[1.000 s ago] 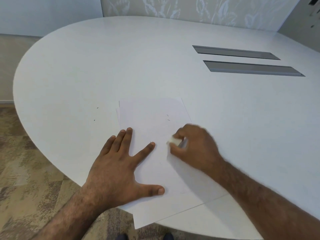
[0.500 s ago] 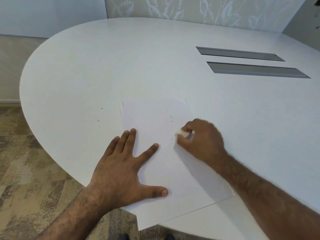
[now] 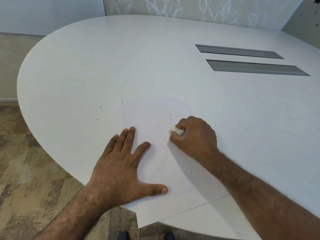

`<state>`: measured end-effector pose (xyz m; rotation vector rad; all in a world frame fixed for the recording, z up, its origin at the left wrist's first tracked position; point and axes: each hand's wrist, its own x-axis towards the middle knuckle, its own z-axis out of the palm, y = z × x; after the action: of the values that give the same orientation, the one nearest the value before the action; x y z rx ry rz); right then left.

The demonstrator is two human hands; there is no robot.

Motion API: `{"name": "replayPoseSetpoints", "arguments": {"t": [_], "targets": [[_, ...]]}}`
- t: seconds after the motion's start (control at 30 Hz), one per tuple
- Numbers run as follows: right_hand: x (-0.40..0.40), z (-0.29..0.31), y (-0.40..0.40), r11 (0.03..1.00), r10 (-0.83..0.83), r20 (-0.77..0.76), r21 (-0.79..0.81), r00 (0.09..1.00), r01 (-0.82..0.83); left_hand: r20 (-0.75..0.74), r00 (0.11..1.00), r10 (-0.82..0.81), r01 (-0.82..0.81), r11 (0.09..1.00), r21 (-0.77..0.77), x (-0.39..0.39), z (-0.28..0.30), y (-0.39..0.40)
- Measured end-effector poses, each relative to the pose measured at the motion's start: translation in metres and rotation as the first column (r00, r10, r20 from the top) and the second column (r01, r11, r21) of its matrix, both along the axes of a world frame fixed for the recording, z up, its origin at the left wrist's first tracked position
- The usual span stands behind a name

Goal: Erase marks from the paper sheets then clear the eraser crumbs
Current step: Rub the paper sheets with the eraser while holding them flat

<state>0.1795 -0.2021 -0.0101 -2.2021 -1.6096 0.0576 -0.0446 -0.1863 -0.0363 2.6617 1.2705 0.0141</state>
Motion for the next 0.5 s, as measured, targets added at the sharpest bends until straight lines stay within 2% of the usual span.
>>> {"name": "replayPoseSetpoints", "arguments": {"t": [0.03,0.13,0.2,0.3,0.43,0.5], "targets": [[-0.003,-0.001,0.001,1.0,0.016,-0.016,0.008,1.0,-0.016,-0.008,1.0,0.004,-0.004,1.0,-0.001,-0.001,0.0,0.0],[-0.04,-0.008,-0.005,0.975,0.224,-0.127,0.019,0.966,-0.223,-0.021,1.0,0.008,-0.007,1.0,0.013,-0.002,0.001,0.001],[-0.035,-0.007,0.0,0.983,0.181,-0.119,-0.004,0.976,-0.183,-0.014,1.0,0.013,-0.013,1.0,0.012,0.0,0.002,0.001],[-0.011,-0.001,0.007,1.0,0.007,0.003,-0.013,1.0,-0.006,-0.022,1.0,0.012,-0.012,1.0,0.001,0.0,0.003,-0.001],[-0.047,-0.01,-0.004,0.97,0.242,-0.114,0.04,0.964,-0.239,-0.017,1.0,0.016,-0.016,1.0,0.014,-0.001,0.004,-0.001],[-0.034,-0.012,0.002,0.983,0.182,-0.127,0.039,0.975,-0.179,-0.019,1.0,0.017,-0.017,1.0,0.012,0.0,0.006,-0.001]]}}
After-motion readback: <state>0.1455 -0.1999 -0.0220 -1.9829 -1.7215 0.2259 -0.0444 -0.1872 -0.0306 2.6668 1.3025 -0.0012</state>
